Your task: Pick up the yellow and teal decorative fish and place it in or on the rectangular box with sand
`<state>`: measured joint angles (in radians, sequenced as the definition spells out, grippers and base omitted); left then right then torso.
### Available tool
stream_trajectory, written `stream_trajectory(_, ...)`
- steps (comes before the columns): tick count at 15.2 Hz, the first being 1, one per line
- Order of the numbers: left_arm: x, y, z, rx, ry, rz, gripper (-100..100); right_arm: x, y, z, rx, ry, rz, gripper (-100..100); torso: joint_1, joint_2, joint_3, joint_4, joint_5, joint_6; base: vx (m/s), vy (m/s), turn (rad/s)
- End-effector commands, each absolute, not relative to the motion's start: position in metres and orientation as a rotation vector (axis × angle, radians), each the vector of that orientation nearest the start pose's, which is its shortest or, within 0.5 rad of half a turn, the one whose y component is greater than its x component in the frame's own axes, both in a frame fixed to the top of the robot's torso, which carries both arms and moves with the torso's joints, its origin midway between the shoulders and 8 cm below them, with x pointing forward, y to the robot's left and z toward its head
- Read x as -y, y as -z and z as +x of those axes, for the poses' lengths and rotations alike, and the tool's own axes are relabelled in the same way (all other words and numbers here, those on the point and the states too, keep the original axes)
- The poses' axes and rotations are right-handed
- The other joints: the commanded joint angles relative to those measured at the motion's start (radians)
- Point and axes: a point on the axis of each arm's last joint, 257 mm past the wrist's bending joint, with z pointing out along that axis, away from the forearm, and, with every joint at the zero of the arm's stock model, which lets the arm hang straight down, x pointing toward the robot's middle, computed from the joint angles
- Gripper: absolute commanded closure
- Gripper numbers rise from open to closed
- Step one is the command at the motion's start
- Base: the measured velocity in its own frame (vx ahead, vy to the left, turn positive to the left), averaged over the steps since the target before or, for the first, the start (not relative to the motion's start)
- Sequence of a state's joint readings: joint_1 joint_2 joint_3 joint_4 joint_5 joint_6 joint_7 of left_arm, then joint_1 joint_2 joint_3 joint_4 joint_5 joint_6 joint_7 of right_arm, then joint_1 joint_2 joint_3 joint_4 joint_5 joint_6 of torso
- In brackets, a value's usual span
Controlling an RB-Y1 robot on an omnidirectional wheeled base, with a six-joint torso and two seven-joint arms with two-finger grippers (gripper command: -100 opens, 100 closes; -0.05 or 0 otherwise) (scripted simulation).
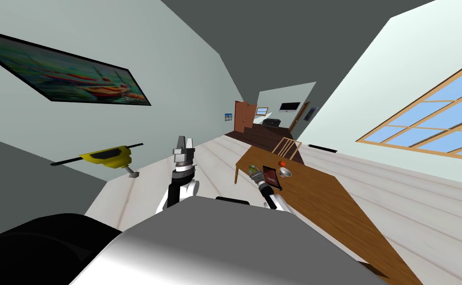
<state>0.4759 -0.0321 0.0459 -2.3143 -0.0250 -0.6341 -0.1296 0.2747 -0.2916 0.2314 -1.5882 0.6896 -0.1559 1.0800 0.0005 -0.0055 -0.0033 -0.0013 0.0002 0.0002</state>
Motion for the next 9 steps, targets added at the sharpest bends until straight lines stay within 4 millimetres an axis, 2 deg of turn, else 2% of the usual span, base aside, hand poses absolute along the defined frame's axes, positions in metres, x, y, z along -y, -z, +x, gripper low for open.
stream_trajectory(1, -0.283, -0.070, 0.310, -0.494, 1.161, -0.464, 0, 0.207, 0.365, 0.426, -1.694, 0.166, -0.705, -100, 0.000, 0.000, 0.000, 0.000, 0.000, 0.000, 0.073, 0.016, -0.075)
stream_trajectory(4, -0.283, -0.070, 0.310, -0.494, 1.161, -0.464, 0, 0.214, 0.385, 0.420, -1.710, 0.217, -0.798, -100, 0.000, 0.000, 0.000, 0.000, 0.000, 0.000, 0.070, 0.014, -0.063)
stream_trajectory(5, -0.283, -0.070, 0.310, -0.494, 1.161, -0.464, 0, 0.219, 0.398, 0.416, -1.712, 0.258, -0.875, -100, 0.000, 0.000, 0.000, 0.000, 0.000, 0.000, 0.069, 0.004, -0.064)
stream_trajectory(8, -0.283, -0.070, 0.310, -0.494, 1.161, -0.464, 0, 0.226, 0.414, 0.410, -1.718, 0.300, -0.958, -100, -0.001, -0.001, 0.000, 0.000, 0.000, 0.000, 0.074, 0.005, -0.055)
stream_trajectory(9, -0.283, -0.070, 0.310, -0.494, 1.161, -0.464, 0, 0.233, 0.426, 0.406, -1.718, 0.337, -1.032, -100, -0.001, 0.000, 0.000, 0.000, 0.000, 0.000, 0.068, 0.004, -0.075)
